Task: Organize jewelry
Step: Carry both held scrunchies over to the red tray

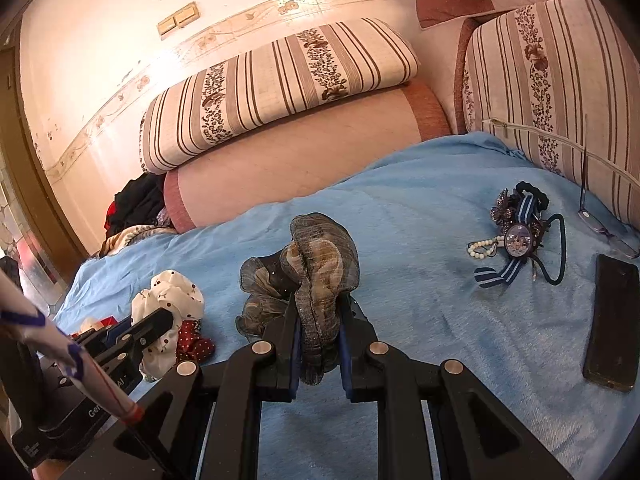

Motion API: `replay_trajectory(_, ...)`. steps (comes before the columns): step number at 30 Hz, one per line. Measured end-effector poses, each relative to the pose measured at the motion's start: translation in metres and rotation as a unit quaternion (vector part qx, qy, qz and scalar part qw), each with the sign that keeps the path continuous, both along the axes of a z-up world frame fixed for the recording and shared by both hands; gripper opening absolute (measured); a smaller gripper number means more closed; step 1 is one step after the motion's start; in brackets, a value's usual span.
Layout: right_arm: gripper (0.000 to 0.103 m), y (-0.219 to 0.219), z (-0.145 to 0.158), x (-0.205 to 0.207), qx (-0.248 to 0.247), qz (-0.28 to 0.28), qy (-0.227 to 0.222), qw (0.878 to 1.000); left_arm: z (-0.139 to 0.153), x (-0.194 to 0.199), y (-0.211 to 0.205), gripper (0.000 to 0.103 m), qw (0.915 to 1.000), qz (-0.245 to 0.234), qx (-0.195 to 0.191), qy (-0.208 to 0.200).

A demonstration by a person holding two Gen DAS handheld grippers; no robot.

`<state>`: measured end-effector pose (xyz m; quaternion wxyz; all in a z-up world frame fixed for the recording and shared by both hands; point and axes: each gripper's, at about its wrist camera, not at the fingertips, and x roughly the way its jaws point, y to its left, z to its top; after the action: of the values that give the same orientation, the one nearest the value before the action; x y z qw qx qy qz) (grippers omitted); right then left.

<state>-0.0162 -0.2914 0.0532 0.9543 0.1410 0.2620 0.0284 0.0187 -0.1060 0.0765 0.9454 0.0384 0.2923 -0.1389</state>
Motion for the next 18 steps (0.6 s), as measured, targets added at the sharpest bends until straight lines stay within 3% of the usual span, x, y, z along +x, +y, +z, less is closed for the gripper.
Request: replay_trajectory(18,0.017,0.016,0.011,-0.009,-0.01,0.014,-0.01,1.0,0.014,-0.017,0.013,0.019,0.9997,0.011,0.004,-0.021)
